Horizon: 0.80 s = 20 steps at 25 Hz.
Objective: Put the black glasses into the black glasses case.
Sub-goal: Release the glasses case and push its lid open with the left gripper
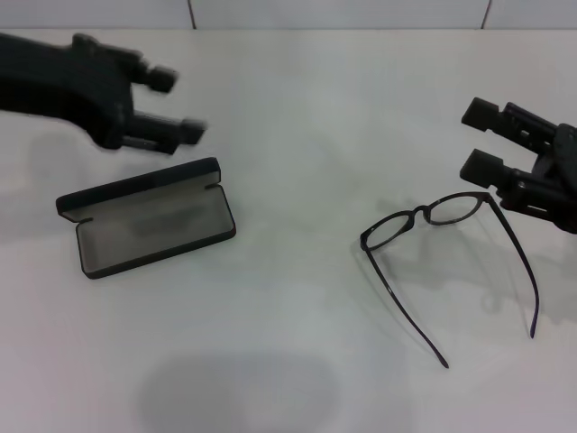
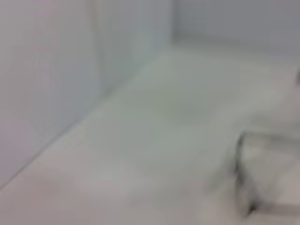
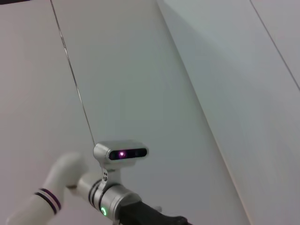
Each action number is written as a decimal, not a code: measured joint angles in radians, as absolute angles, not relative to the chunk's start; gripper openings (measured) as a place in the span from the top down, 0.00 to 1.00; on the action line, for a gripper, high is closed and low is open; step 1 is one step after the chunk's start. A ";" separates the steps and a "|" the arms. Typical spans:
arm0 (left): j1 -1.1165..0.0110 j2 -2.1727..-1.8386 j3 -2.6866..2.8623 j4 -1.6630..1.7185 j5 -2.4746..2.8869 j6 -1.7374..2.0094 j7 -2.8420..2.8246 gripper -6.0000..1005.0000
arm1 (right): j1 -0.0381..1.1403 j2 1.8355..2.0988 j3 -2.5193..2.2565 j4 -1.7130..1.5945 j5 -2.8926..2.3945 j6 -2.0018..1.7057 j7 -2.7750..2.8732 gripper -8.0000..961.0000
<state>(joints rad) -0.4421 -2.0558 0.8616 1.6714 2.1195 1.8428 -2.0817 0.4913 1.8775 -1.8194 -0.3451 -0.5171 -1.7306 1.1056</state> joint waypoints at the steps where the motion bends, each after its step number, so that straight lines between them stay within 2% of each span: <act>1: -0.444 -2.070 0.899 1.732 2.228 1.837 -2.101 0.23 | 0.491 1.880 -1.819 -0.345 -0.518 -1.726 1.105 0.12; 3: -0.446 -2.086 1.041 1.806 2.444 1.805 -2.148 0.28 | 0.493 1.882 -1.818 -0.346 -0.520 -1.723 1.105 0.12; 12: -0.450 -2.087 1.212 1.755 2.583 1.692 -2.187 0.28 | 0.506 1.882 -1.815 -0.346 -0.529 -1.722 1.107 0.12; 20: -0.532 -2.086 1.224 1.574 2.655 1.653 -2.180 0.31 | 0.503 1.882 -1.813 -0.340 -0.529 -1.718 1.106 0.12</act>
<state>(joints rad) -0.5320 -2.0861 1.2241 1.5740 2.6553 1.6535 -2.1798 0.5030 1.8821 -1.8131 -0.3396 -0.5293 -1.7182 1.1057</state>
